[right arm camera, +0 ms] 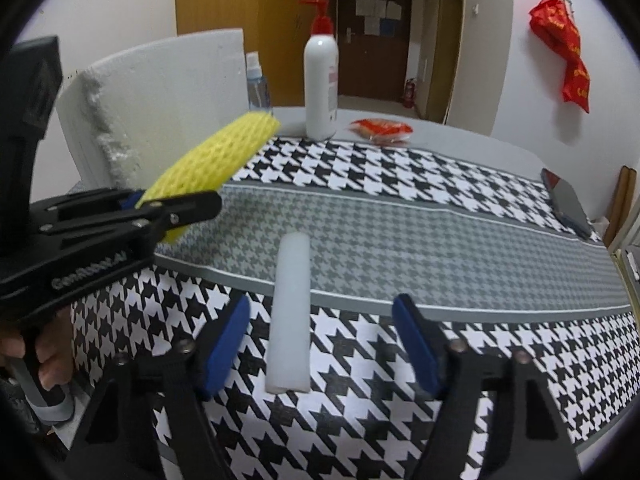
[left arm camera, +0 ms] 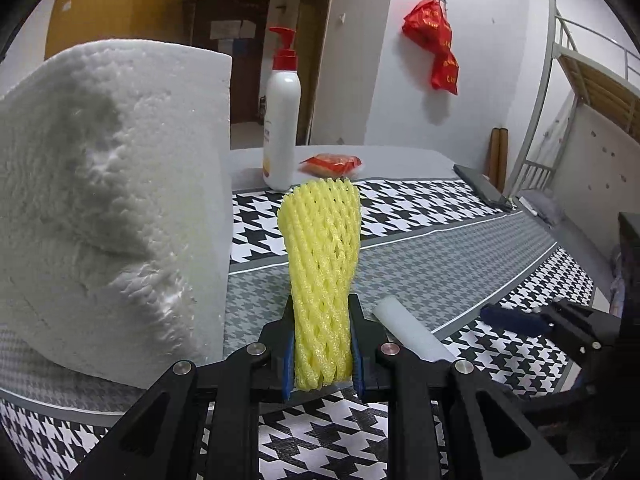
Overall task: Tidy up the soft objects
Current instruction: 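Close the right gripper on the white foam stick beside the sleeve, then lift and carry the sleeve and foam stick with both grippers toward the foam box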
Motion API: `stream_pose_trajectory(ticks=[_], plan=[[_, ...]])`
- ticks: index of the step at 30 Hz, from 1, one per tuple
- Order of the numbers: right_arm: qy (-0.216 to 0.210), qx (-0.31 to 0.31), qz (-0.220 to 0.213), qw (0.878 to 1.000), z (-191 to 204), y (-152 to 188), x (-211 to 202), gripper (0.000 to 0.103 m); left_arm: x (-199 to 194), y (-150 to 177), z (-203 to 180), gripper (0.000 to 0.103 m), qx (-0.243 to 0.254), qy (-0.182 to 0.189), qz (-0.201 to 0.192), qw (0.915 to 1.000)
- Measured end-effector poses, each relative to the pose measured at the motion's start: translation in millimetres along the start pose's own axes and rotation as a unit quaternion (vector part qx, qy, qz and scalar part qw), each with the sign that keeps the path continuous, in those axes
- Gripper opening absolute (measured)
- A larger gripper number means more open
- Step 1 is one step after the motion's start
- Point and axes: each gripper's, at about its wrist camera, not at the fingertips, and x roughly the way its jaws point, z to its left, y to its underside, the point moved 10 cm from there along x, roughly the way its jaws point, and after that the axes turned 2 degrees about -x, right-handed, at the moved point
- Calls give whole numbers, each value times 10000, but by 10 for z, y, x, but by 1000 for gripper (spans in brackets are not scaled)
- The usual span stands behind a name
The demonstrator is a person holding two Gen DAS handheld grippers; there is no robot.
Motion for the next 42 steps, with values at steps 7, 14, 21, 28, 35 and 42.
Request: stream_pose_trajectory(ticks=[7, 14, 21, 28, 35, 42], plan=[[-105, -84, 274, 9995, 49, 38, 153, 59, 5, 16, -4, 23, -16, 7, 32, 10000], [-39, -107, 401, 9991, 47, 64, 197, 49, -17, 2, 12, 23, -50, 45, 3, 10000], [-137, -197, 437, 9988, 137, 45, 224, 32, -52, -2, 2, 23, -36, 93, -28, 9999], [-296, -45, 446, 9986, 166, 46, 205, 24, -85, 5, -19, 23, -15, 144, -39, 9999], [-352, 134, 369, 9986, 143, 27, 169, 24, -101, -5, -45, 23, -16, 203, -45, 9998], [-225, 226, 158, 9994, 74, -4, -55, 24, -204, -22, -78, 23, -4, 211, -106, 9997]])
